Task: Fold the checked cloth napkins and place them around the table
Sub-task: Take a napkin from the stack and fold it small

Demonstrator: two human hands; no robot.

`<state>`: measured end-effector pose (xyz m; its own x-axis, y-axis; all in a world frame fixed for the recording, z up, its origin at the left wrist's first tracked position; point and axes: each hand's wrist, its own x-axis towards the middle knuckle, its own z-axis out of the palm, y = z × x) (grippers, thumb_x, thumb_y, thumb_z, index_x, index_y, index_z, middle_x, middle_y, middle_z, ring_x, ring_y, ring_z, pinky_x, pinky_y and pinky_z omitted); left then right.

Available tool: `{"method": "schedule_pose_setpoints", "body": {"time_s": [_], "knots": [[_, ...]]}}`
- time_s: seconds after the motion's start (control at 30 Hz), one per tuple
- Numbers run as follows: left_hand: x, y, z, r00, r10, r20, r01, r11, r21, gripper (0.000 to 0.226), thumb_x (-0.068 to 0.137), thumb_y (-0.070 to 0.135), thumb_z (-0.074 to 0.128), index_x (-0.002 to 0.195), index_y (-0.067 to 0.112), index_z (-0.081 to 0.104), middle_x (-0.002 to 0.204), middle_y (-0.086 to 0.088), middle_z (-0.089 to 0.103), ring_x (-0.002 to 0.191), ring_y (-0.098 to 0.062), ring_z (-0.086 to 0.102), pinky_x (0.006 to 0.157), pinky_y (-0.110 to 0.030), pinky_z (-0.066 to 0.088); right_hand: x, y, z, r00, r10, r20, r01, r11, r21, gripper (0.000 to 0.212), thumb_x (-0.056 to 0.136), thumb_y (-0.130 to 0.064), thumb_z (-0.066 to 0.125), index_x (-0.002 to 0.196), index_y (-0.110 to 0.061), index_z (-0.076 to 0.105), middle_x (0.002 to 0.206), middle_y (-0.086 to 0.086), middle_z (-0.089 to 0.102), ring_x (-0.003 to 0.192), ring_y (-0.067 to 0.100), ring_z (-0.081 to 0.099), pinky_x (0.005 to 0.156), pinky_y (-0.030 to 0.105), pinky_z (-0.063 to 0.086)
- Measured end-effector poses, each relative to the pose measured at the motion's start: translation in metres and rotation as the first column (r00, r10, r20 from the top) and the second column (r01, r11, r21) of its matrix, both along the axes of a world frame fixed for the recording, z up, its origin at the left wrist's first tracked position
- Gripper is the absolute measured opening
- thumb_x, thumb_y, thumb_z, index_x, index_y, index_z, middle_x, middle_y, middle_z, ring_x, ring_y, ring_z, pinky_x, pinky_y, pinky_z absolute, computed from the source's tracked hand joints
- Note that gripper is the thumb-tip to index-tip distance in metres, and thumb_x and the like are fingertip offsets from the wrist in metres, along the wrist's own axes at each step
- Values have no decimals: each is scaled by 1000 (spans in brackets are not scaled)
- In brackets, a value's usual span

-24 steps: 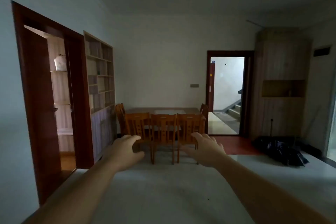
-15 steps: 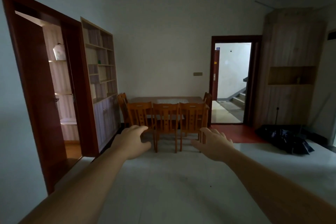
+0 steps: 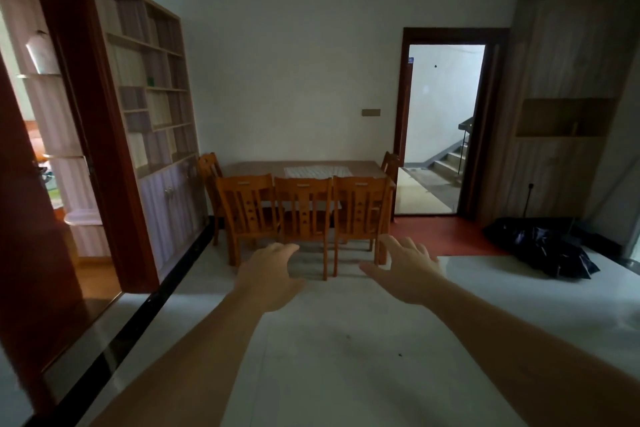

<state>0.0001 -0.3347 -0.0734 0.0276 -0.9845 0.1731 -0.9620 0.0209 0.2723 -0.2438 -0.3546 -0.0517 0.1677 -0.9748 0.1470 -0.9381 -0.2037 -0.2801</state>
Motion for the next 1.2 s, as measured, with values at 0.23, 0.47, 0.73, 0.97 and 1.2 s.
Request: {"method": "schedule_pose_setpoints", "body": {"time_s": [0.23,0.47,0.73,0.97,1.2], "knots": [[33,-146,4,1000,10,11,-10,999,34,69,90,50,54,151,28,30,156,5,32,141,-21,32,112,-46,35,20,-144,5,1000,-24,-4,24,1000,3,80,84,-75,42,150,-33,22,156,1,30,141,30,31,111,52,28],[36,-295,-12,1000,12,25,-13,999,35,70,88,51,57,150,32,30,155,7,32,141,-19,32,111,-46,36,26,-300,-18,1000,-24,8,23,999,33,83,83,-75,42,151,-33,19,156,1,28,141,29,31,111,52,28],[37,-491,-6,998,37,60,-40,997,58,69,88,52,56,149,33,31,154,7,33,139,-20,34,110,-46,36,23,-515,-32,996,9,90,-21,991,131,80,81,-74,45,148,-34,24,149,1,36,134,30,38,109,54,33],[34,-641,14,997,66,33,-67,996,56,67,90,45,56,150,32,29,157,3,29,142,-23,31,112,-49,33,19,-664,-17,996,37,76,-45,992,115,82,82,-74,44,148,-31,23,150,2,35,136,31,36,109,56,34],[44,-808,-5,999,31,15,-32,999,12,66,90,47,57,149,31,32,156,4,32,142,-22,30,114,-49,31,39,-821,-26,992,124,-37,-121,990,68,80,82,-73,45,148,-34,22,151,-1,33,136,25,37,109,53,35]]}}
